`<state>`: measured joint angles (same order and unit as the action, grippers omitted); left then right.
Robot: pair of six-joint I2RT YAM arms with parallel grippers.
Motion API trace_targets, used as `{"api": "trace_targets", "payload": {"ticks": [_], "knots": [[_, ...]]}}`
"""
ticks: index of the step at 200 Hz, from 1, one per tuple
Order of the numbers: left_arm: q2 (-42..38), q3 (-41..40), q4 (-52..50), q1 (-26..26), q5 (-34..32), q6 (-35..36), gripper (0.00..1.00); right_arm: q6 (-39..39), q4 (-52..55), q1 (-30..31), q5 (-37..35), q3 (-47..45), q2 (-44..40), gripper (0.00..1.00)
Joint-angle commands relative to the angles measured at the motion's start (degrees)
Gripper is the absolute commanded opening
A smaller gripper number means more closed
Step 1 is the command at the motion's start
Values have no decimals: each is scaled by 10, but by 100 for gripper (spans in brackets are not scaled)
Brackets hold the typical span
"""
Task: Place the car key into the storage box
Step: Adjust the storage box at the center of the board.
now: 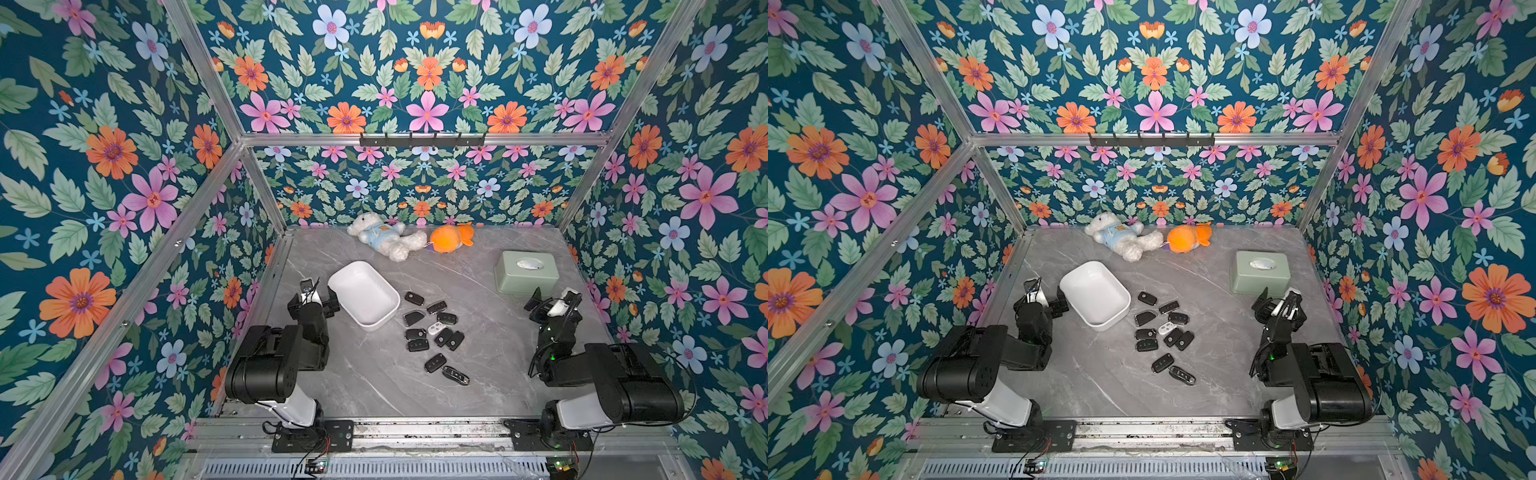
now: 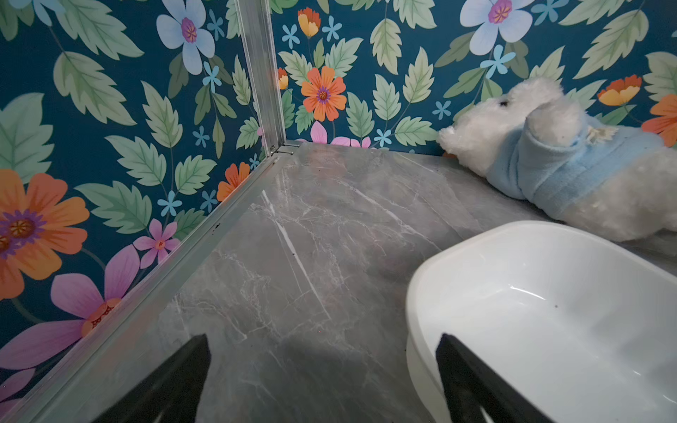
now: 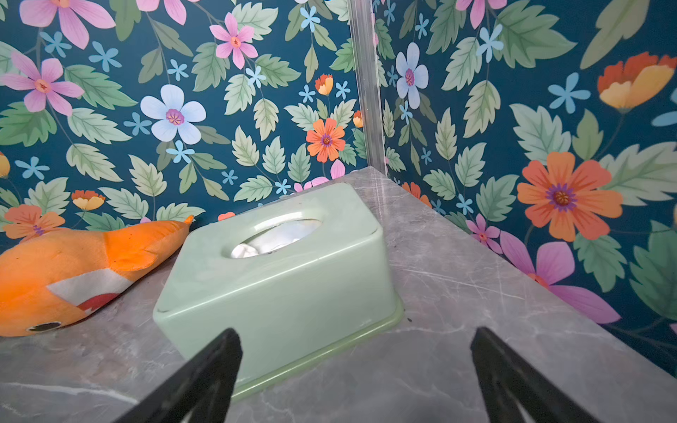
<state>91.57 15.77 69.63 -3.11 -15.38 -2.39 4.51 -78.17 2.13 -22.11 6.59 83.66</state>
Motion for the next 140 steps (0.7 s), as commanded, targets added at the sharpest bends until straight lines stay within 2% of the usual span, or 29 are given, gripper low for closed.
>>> {"api": "trace_targets", "payload": {"ticks": [1, 140], "knots": [[0, 1, 10, 0, -4, 5, 100, -4, -15, 1, 3, 0, -2, 99], [0, 2, 6, 5, 7, 3, 100, -4, -13, 0, 4, 2, -2, 99]]}}
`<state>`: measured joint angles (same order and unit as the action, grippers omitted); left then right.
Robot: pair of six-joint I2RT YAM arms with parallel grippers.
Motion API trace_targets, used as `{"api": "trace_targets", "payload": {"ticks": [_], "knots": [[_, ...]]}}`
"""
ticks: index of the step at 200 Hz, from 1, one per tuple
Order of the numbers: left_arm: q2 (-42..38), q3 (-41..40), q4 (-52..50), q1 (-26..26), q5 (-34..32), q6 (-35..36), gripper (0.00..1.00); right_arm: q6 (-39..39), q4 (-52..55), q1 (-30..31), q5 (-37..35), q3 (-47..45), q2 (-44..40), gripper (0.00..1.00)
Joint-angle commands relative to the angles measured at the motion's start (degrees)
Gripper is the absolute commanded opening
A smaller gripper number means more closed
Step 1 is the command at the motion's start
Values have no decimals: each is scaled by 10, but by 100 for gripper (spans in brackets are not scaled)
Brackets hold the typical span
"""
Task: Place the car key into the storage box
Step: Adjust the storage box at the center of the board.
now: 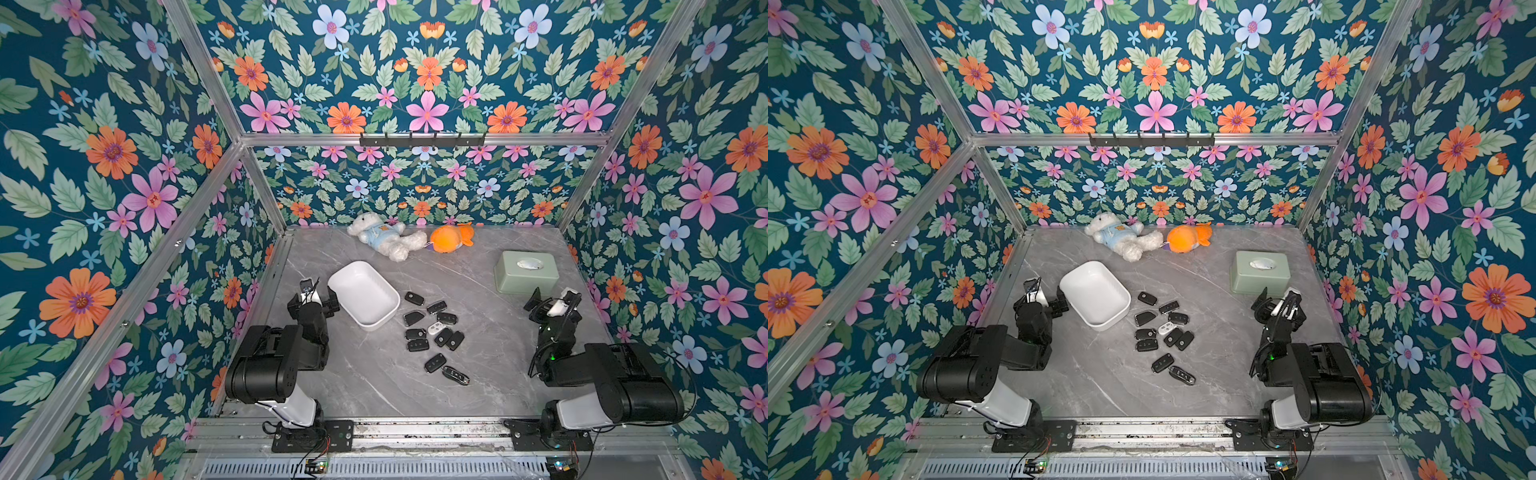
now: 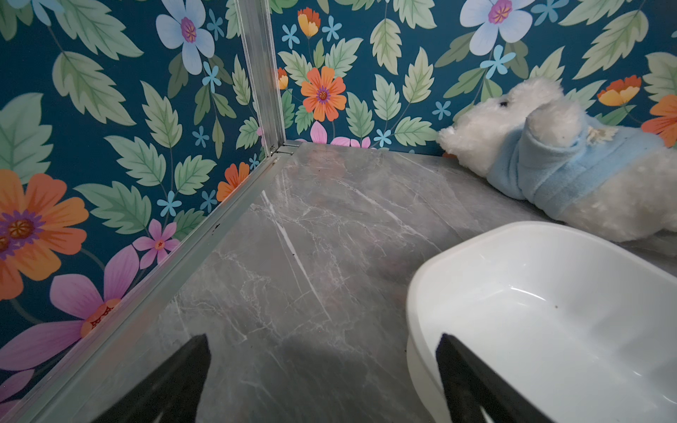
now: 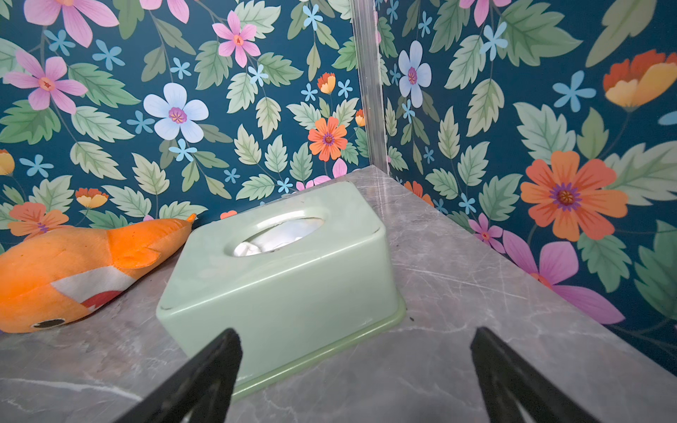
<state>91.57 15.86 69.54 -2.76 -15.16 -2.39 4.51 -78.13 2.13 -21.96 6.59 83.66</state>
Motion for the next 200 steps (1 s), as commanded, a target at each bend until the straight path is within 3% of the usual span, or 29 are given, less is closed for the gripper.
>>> {"api": "trace_targets", "payload": {"ticks": [1, 33, 58, 73, 102, 137, 165, 200], "knots": [[0, 1, 6, 1, 5, 3, 100, -4, -14, 0, 2, 2, -2, 99], [-2, 0, 8, 1, 3, 4, 100, -12, -24, 0, 16, -5, -7, 99], [-15, 10, -8, -1, -11, 5, 100, -13, -39, 1, 25, -40, -59, 99], [-35, 34, -74, -2, -9, 7, 100, -20, -17, 0, 31, -57, -118, 99], [-84, 111, -256, -6, -22, -7, 100, -24, 155, 1, 39, -34, -268, 99], [-114, 232, -497, -11, -63, -152, 100, 11, 267, 1, 78, 0, -402, 99], [-96, 347, -694, -12, -54, -295, 100, 209, 410, 0, 16, 65, -444, 99], [-95, 388, -765, -18, 11, -406, 100, 201, 658, -1, 233, 274, -316, 99]]}}
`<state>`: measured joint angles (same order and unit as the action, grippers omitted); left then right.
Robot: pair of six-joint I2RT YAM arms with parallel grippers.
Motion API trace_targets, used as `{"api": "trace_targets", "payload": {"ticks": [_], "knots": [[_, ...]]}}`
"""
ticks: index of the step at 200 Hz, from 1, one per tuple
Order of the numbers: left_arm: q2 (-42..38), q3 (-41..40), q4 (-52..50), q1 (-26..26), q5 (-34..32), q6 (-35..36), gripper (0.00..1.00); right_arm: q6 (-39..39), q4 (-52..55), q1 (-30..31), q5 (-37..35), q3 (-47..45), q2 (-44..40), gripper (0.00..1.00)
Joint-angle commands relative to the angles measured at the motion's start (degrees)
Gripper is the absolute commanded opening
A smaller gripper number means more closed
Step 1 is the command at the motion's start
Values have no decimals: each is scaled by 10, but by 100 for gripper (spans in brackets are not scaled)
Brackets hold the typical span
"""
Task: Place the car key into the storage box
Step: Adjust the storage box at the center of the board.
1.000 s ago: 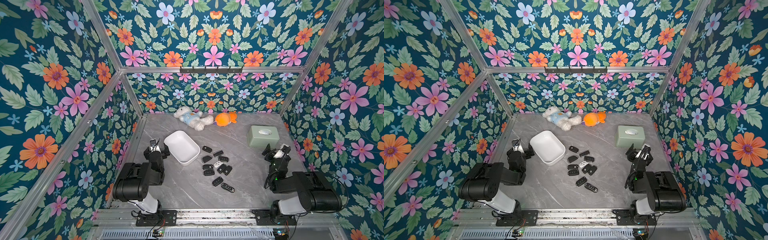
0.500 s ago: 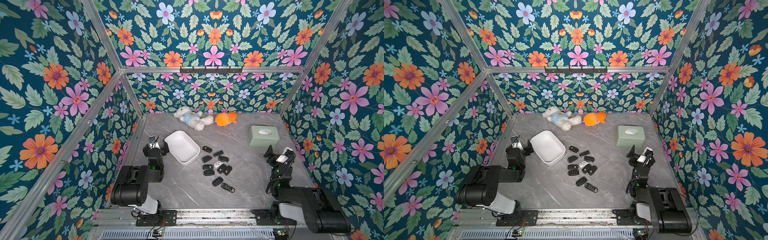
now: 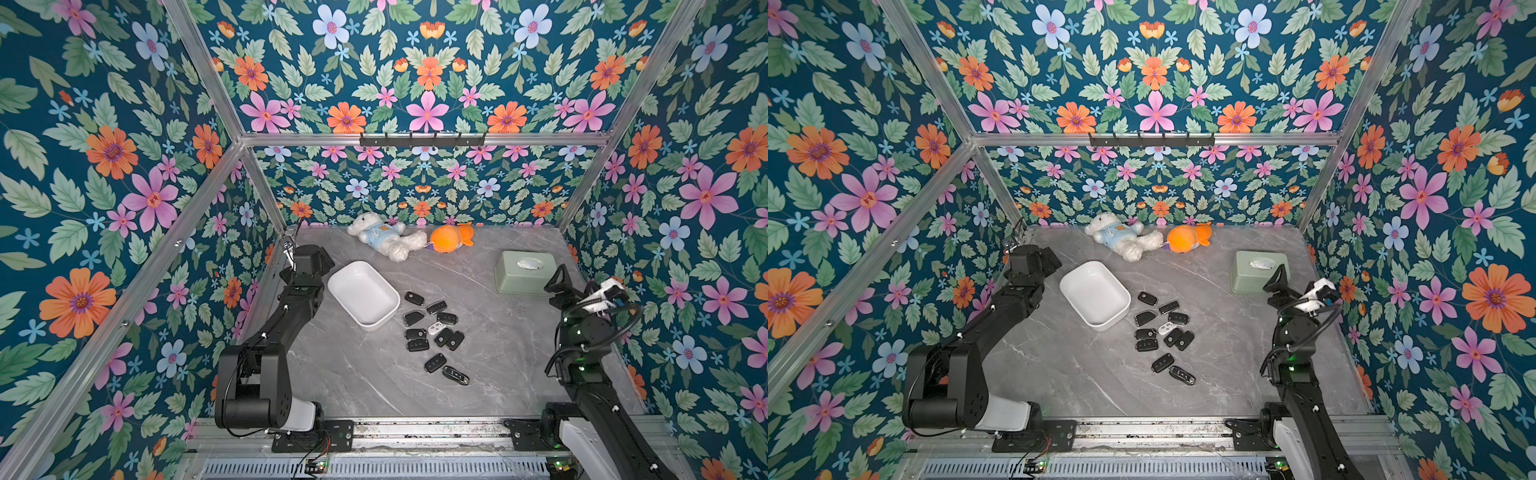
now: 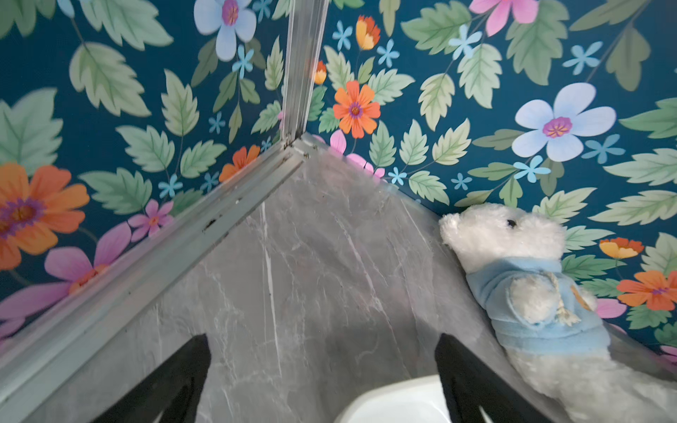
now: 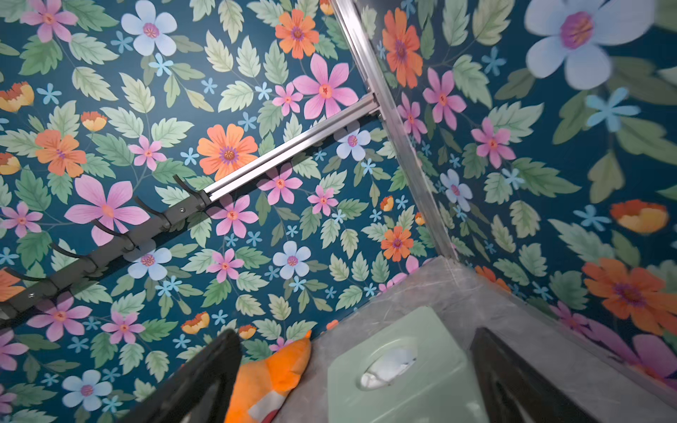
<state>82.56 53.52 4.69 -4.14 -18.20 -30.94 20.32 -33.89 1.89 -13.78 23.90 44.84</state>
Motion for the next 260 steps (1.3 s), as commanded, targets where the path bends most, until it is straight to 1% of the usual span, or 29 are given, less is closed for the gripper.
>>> {"api": "trace_targets", "payload": {"ticks": [1, 7, 14, 25, 40, 56, 66, 75, 93, 119, 136, 150, 162, 168, 173, 183, 197, 216, 231, 260], "knots": [[-5, 11, -118, -5, 42, -125, 100, 42, 219, 2, 157, 106, 77, 99], [-9, 11, -126, -7, 45, -146, 100, 42, 235, 6, 187, 130, 101, 99], [-11, 9, -136, -9, 47, -169, 100, 41, 243, 14, 204, 151, 123, 99], [-12, 3, -154, -12, 57, -209, 100, 27, 257, 40, 199, 182, 150, 99], [-8, -9, -166, -16, 81, -256, 99, 4, 314, 76, 183, 244, 197, 99], [1, -15, -186, -30, 90, -294, 99, -3, 371, 93, 212, 310, 255, 99], [5, -18, -193, -42, 93, -308, 98, -9, 389, 107, 224, 337, 286, 99], [7, -20, -194, -53, 94, -317, 98, -21, 401, 123, 220, 357, 306, 98], [14, -23, -179, -72, 106, -319, 92, -52, 443, 155, 221, 406, 360, 94], [41, -24, -133, -79, 146, -303, 79, -89, 511, 191, 238, 487, 446, 90], [60, -21, -131, -81, 162, -291, 70, -110, 540, 215, 235, 531, 494, 89], [68, -22, -133, -80, 169, -278, 65, -116, 556, 229, 231, 564, 541, 88], [73, -22, -137, -81, 168, -263, 57, -122, 566, 238, 232, 590, 568, 87], [74, -20, -141, -80, 166, -252, 53, -126, 573, 243, 233, 604, 581, 86], [76, -17, -144, -80, 167, -241, 48, -131, 579, 248, 233, 616, 592, 86], [80, -8, -157, -80, 165, -218, 42, -145, 599, 260, 234, 647, 619, 84], [86, 9, -177, -81, 163, -180, 29, -165, 630, 277, 229, 689, 660, 83], [94, 26, -200, -80, 157, -127, 19, -187, 651, 292, 226, 725, 705, 81], [102, 40, -216, -79, 157, -86, 15, -198, 660, 298, 233, 744, 728, 77], [110, 61, -245, -75, 155, -14, 15, -225, 670, 314, 237, 764, 755, 76]]}}
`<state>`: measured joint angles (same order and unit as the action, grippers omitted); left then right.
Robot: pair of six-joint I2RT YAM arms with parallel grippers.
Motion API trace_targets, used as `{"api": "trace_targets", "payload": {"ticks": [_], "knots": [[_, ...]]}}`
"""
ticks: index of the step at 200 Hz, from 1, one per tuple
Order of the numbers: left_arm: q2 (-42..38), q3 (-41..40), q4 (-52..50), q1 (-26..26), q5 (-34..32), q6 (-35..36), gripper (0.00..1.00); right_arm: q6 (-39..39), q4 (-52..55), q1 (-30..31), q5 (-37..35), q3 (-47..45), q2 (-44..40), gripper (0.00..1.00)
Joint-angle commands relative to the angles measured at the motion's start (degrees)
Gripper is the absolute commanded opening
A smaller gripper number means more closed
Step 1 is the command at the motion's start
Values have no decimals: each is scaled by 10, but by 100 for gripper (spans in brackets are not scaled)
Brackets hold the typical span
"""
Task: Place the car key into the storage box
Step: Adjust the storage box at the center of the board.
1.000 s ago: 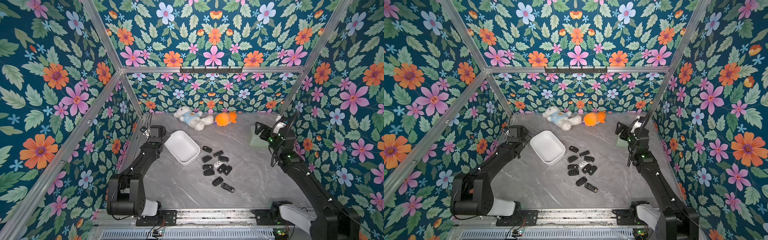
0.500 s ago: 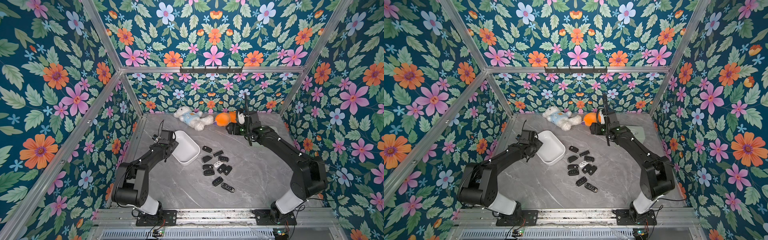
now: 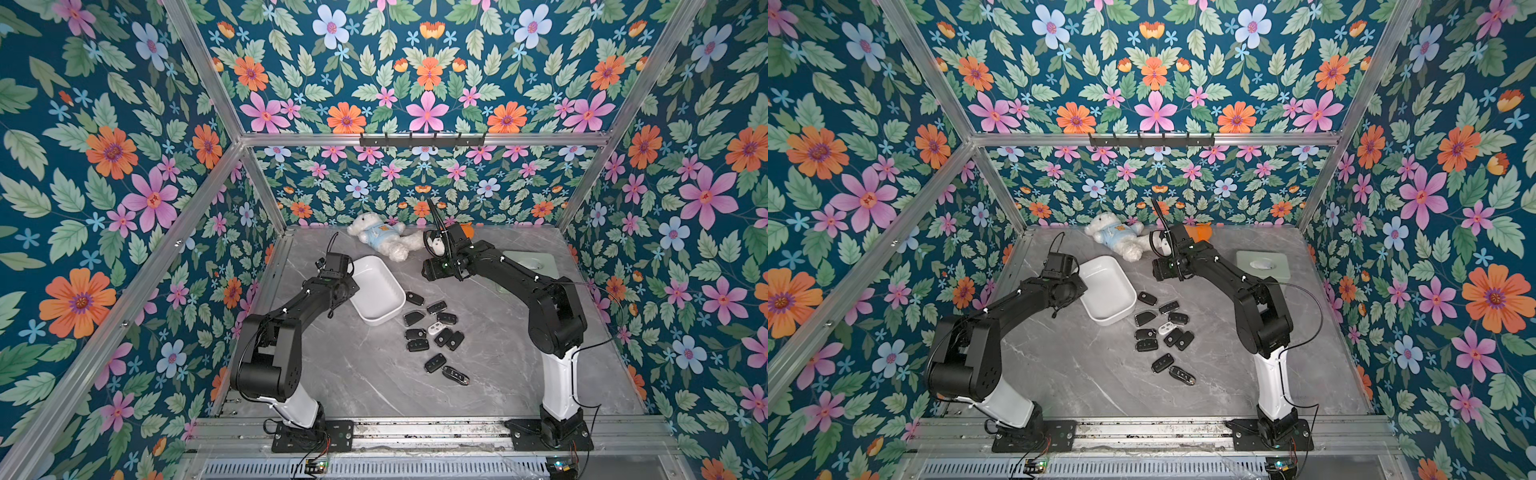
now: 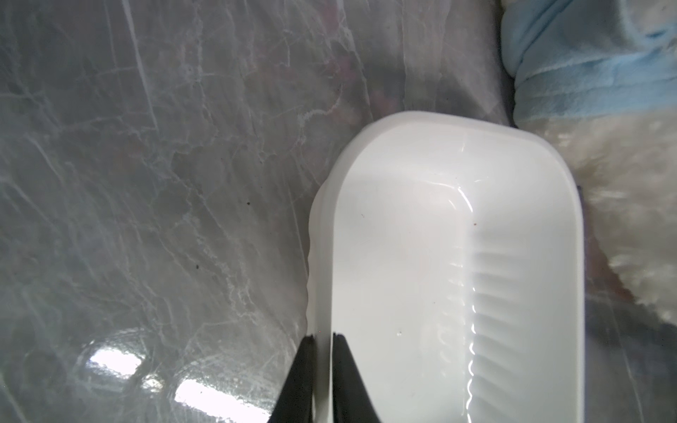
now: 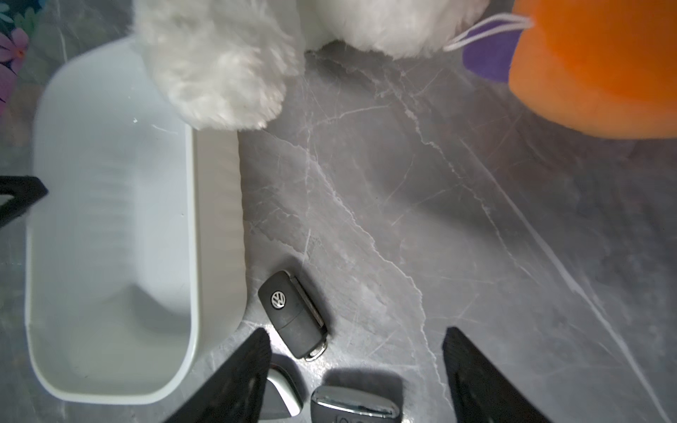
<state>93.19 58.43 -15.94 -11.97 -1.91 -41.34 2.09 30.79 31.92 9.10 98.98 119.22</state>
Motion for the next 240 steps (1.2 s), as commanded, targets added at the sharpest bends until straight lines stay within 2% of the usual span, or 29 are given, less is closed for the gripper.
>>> {"api": "trace_targets", "payload": {"ticks": [1, 38, 68, 91, 104, 135, 172, 202, 240], "knots": [[3, 13, -39, 3, -7, 92, 15, -44, 24, 14, 8, 14, 13, 76], [6, 17, -64, 10, -3, 143, 15, -69, 29, 31, 6, 23, 34, 75], [9, 10, -49, 11, 35, 120, 23, -82, 38, 40, 12, 28, 45, 74], [16, 2, -36, 11, 45, 102, 34, -96, 40, 52, 9, 26, 51, 74], [23, 4, -37, 11, 50, 102, 36, -100, 42, 56, 5, 27, 56, 73], [25, 8, -39, 11, 45, 111, 25, -102, 44, 59, -1, 31, 66, 73], [20, 21, -74, 12, 23, 168, 9, -112, 45, 74, -22, 38, 74, 73], [19, 33, -103, 12, 12, 216, 9, -115, 46, 86, -48, 41, 88, 73], [17, 25, -108, 12, 27, 233, 9, -107, 33, 93, -75, 37, 98, 73]]}}
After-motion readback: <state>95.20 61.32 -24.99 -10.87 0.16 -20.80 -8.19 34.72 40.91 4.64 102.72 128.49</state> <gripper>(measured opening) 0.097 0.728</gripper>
